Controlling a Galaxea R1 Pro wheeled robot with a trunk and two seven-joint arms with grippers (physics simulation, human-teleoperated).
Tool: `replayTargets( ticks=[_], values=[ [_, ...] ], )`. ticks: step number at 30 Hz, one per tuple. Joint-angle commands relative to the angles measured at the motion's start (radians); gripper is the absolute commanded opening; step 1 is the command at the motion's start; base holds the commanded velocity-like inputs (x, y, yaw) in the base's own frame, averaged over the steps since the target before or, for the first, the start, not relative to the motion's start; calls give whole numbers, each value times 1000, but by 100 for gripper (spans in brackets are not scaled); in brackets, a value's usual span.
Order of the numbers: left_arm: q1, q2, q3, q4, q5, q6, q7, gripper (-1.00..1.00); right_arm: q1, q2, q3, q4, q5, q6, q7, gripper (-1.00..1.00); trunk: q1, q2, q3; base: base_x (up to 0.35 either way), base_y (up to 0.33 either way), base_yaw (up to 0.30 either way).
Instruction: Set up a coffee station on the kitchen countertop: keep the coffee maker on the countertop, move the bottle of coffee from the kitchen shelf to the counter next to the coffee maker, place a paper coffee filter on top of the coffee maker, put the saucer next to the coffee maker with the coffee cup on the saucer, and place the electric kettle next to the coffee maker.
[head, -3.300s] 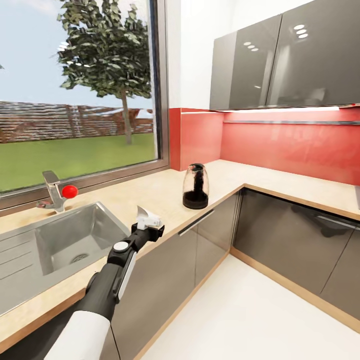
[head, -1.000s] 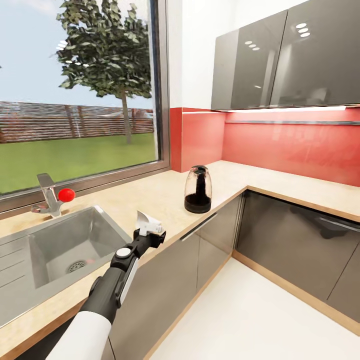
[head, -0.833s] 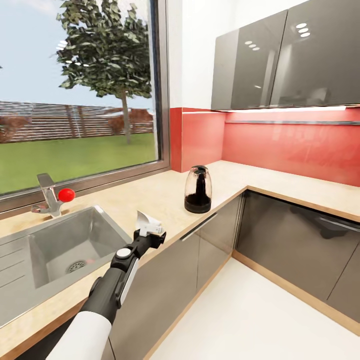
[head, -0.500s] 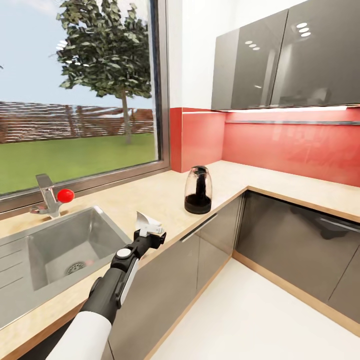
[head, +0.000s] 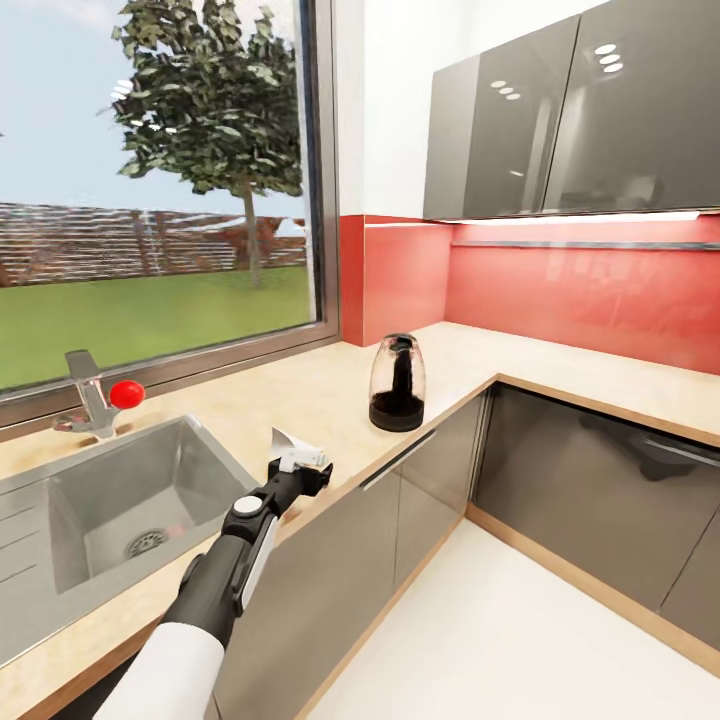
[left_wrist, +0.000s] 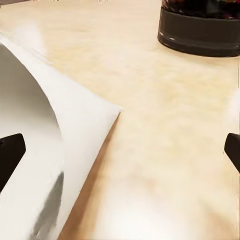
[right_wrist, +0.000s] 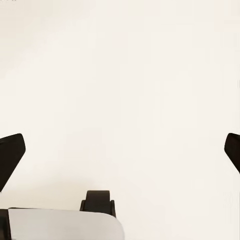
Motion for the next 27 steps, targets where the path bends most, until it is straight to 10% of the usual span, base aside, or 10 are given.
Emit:
replayTargets(
  ticks=[1,20,27],
  values=[
    [0,-6,7,-7,-5,10,-6,100,-2,-3,3,1,1,-3,0,100,0,-1,-1,0,0,0],
    [0,-18,15,-32,102,19,-6,100,-2,-3,3,1,1,-3,0,100,0,-1,-1,0,0,0],
    [0,-18,16,-27,63,-3,-8,100,-2,-4,3,1,1,-3,0,100,0,-1,-1,0,0,0]
  ],
)
